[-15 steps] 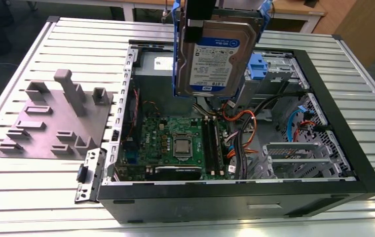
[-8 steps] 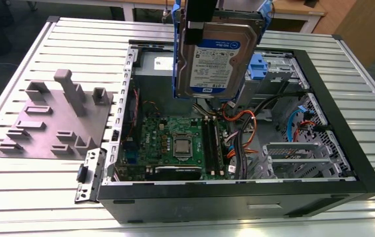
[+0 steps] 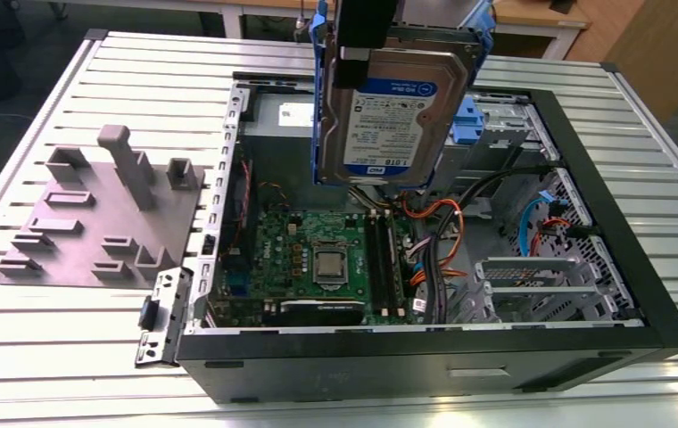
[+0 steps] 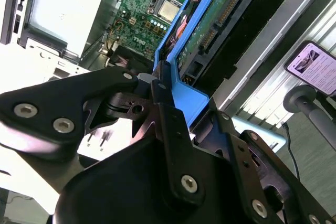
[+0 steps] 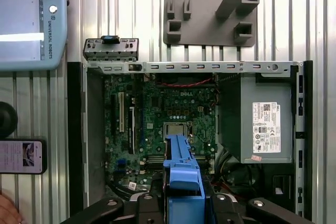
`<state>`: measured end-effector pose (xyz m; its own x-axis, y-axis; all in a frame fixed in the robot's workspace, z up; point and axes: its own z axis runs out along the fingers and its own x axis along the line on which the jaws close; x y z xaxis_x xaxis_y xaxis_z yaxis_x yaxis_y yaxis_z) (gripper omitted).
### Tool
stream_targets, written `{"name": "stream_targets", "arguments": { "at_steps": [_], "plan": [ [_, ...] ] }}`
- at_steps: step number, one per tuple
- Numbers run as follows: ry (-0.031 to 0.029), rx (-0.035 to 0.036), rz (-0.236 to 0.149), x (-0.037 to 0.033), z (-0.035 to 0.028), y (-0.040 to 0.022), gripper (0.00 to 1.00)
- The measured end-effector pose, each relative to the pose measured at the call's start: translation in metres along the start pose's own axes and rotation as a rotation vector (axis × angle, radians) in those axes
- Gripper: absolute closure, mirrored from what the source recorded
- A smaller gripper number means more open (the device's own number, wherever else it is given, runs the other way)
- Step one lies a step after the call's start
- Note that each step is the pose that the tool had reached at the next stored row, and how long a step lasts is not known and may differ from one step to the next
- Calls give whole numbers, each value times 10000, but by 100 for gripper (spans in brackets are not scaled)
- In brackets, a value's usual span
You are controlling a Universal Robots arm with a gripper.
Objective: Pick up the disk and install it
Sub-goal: 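Insert the disk into the insertion slot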
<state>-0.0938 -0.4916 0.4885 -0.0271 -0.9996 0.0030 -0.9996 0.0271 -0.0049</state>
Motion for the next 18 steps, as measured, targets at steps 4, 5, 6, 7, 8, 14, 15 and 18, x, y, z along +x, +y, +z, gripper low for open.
{"name": "stream_targets", "arguments": {
  "at_steps": [4,5,6,7,8,14,15,18],
  "plan": [
    [0,0,1,8,0,0,64],
    [0,0,0,10,0,0,64],
    [0,0,0,11,0,0,64],
    [1,0,0,11,0,0,64],
    [1,0,0,11,0,0,64],
    [0,0,0,13,0,0,64],
    [0,0,-1,15,0,0,64],
    [1,0,0,46,0,-1,64]
  ]
}}
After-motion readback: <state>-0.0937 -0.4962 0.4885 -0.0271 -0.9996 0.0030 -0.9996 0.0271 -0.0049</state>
